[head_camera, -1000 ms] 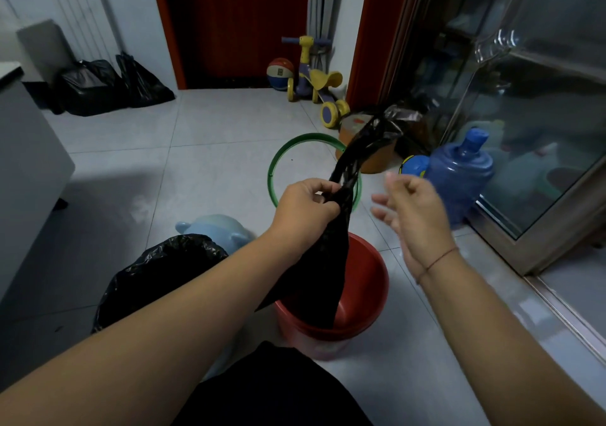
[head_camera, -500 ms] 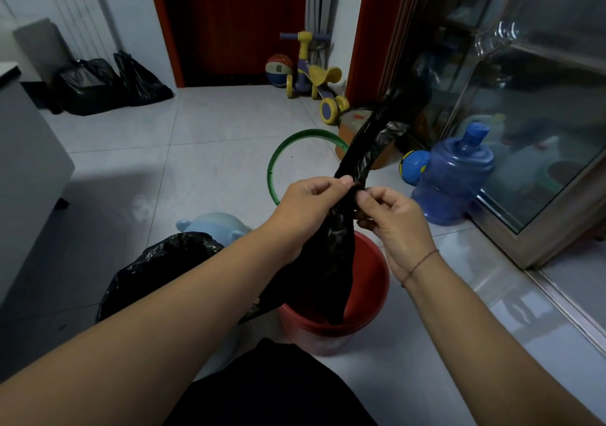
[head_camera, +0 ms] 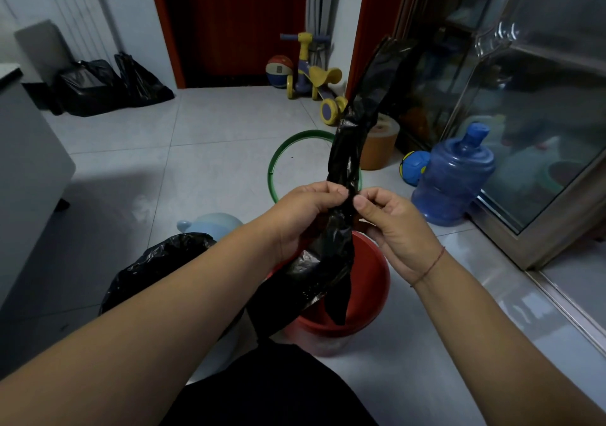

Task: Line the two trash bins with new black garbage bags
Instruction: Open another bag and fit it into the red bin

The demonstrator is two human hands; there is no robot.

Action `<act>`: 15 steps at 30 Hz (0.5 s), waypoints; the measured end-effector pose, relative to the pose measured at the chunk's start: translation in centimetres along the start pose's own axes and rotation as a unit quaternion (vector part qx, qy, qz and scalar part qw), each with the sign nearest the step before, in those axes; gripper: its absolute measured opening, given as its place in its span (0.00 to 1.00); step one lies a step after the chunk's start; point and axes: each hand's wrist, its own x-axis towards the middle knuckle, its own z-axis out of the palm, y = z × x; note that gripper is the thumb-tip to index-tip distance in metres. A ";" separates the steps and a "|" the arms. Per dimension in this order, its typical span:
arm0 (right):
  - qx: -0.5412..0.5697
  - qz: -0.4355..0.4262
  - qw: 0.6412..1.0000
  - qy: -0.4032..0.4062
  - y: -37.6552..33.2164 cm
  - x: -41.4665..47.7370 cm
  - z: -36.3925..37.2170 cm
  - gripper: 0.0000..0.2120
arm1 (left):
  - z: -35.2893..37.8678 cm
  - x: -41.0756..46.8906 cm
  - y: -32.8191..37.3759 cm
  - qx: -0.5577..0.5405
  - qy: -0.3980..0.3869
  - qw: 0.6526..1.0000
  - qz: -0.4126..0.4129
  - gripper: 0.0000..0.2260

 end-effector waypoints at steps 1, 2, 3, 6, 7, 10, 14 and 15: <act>0.018 0.009 1.000 -0.006 0.0 0.0 0.0 0.07 | 0.0 0.0 0.0 -0.004 -0.003 1.000 -0.002 0.08; 0.034 0.017 0.999 -0.011 -0.1 -0.1 0.0 0.07 | -0.1 0.1 0.1 -0.008 -0.006 1.000 -0.005 0.08; 0.044 0.023 0.999 -0.014 -0.2 -0.2 0.0 0.08 | -0.2 0.1 0.1 -0.006 -0.010 1.000 -0.007 0.09; 0.039 0.031 0.999 -0.006 -0.7 -0.3 0.1 0.13 | -0.5 0.2 0.2 0.011 -0.015 1.000 -0.010 0.09; 0.033 0.031 0.999 -0.002 -0.9 -0.4 0.1 0.16 | -0.6 0.3 0.2 0.011 -0.012 1.000 -0.012 0.10; 0.014 0.037 0.999 0.011 -1.2 -0.2 -0.1 0.19 | -0.8 0.4 0.4 -0.006 0.005 1.000 -0.012 0.10; 0.088 0.050 0.994 0.051 -1.5 0.3 -1.1 0.13 | -1.6 0.7 0.6 -0.045 0.051 0.998 -0.008 0.09; 0.117 0.059 0.989 0.064 -1.4 0.5 -1.4 0.12 | -1.8 0.7 0.5 -0.050 0.061 0.997 -0.008 0.09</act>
